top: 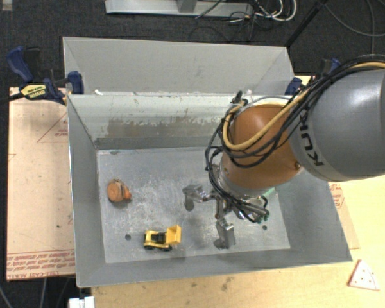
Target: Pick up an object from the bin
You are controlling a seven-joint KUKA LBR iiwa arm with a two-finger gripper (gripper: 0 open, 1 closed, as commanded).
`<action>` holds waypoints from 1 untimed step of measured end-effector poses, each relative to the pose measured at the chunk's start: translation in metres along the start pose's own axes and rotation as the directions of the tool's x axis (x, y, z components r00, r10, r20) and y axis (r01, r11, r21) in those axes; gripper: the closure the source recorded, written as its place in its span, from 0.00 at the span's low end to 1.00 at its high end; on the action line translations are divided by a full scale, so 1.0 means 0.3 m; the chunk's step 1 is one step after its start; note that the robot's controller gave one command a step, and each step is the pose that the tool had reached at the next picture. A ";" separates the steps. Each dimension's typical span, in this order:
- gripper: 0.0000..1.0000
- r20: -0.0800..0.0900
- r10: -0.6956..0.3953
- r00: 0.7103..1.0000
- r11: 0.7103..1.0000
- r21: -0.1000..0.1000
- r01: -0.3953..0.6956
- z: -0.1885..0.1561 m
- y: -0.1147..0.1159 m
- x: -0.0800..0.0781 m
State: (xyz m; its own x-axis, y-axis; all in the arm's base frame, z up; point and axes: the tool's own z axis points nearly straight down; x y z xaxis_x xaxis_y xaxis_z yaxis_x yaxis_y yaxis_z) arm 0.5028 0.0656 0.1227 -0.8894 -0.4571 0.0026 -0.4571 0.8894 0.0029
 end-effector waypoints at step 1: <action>0.00 0.013 0.045 0.999 0.999 0.005 -0.045 -0.067 0.060 -0.076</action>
Offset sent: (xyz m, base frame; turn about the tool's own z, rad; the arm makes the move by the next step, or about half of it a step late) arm -0.0107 0.0913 -0.0040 -0.1093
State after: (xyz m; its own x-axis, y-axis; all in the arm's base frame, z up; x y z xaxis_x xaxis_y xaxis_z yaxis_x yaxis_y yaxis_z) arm 0.5150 0.0920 0.1428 -0.9090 -0.4167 -0.0101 -0.4167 0.9090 -0.0017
